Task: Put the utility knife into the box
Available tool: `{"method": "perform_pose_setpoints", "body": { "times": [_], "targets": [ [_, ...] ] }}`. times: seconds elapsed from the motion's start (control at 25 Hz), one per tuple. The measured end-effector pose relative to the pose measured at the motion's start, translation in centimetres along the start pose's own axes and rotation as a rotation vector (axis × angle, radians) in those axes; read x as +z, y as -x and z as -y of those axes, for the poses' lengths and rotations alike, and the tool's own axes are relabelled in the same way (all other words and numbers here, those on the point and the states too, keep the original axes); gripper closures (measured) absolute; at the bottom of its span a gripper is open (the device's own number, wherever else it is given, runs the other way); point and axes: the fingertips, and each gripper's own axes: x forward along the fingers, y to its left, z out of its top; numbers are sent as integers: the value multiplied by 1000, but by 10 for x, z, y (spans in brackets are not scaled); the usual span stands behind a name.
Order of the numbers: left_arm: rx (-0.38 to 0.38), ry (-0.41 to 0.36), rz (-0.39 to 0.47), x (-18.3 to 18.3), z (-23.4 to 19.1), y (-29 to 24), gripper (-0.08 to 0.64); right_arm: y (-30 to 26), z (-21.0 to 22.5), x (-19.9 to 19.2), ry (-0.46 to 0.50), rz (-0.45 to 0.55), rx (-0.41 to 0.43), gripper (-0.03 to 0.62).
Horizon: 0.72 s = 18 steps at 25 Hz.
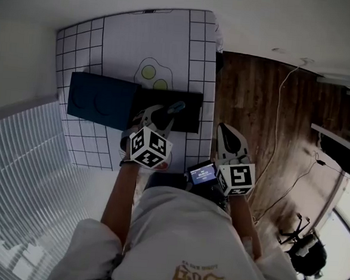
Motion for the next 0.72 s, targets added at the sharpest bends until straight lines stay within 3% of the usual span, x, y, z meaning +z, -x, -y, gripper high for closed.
{"method": "perform_pose_setpoints", "body": {
  "times": [0.44,0.72],
  "targets": [
    [6,23,-83,-9,-3,-10,416,-2,4,-4,-26,-9,5,584],
    [25,19,-76,-8,-4,-9,410,-1,14,-7,-41,-10,-3,584]
  ]
}}
